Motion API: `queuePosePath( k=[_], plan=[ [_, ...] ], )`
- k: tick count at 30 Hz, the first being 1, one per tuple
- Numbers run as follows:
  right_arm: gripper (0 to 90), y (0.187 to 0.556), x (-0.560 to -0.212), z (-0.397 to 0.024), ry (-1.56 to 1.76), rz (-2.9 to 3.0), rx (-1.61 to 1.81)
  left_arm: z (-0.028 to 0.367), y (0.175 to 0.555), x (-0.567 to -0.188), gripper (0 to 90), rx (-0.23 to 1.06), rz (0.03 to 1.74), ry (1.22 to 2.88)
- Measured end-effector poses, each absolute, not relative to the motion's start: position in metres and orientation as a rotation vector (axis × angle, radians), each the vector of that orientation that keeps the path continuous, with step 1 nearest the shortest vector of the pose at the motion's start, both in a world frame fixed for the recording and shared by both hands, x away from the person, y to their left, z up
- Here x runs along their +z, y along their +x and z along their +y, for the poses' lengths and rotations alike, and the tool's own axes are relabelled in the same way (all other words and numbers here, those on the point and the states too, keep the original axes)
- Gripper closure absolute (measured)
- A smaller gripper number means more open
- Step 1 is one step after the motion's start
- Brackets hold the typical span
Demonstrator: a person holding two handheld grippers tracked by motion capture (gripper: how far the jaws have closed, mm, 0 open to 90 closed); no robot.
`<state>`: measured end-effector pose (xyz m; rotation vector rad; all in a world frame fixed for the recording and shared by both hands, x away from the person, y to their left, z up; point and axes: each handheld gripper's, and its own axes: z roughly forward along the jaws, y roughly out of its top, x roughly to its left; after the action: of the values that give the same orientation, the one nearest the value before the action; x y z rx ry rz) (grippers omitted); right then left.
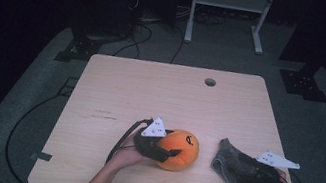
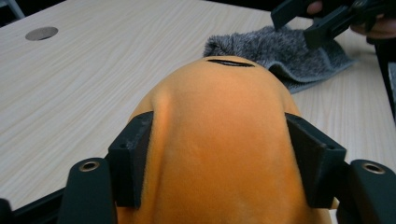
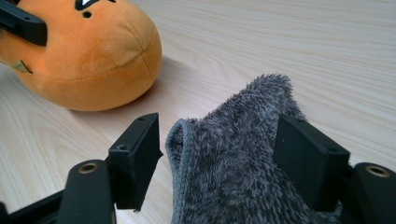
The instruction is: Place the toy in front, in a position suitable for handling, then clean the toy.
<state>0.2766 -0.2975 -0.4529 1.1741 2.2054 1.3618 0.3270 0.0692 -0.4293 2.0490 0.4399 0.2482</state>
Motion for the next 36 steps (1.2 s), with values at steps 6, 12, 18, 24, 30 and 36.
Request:
queuePosePath(
  k=[6, 12, 18, 24, 30, 36],
  plan=[
    [30.1, 0.277, -0.453, -0.297, 1.179, 2.206, 1.345, 0.079, 0.321, -0.423, 10.6, 0.263, 0.482, 2.010],
    [30.1, 0.276, -0.453, -0.298, 1.189, 2.196, 1.338, 0.102, 0.310, -0.414, 8.9, 0.322, 0.477, 1.984],
    [30.1, 0.276, -0.453, -0.298, 1.193, 2.198, 1.336, 0.107, 0.311, -0.414, 9.0, 0.317, 0.471, 1.992],
    [30.1, 0.274, -0.453, -0.297, 1.178, 2.197, 1.321, 0.100, 0.310, -0.416, 9.0, 0.309, 0.439, 2.009],
    [30.0, 0.278, -0.451, -0.300, 1.182, 2.186, 1.320, 0.100, 0.307, -0.416, 8.9, 0.321, 0.438, 2.033],
    [30.1, 0.282, -0.451, -0.298, 1.174, 2.187, 1.312, 0.104, 0.309, -0.418, 8.7, 0.305, 0.456, 2.035]
  ],
)
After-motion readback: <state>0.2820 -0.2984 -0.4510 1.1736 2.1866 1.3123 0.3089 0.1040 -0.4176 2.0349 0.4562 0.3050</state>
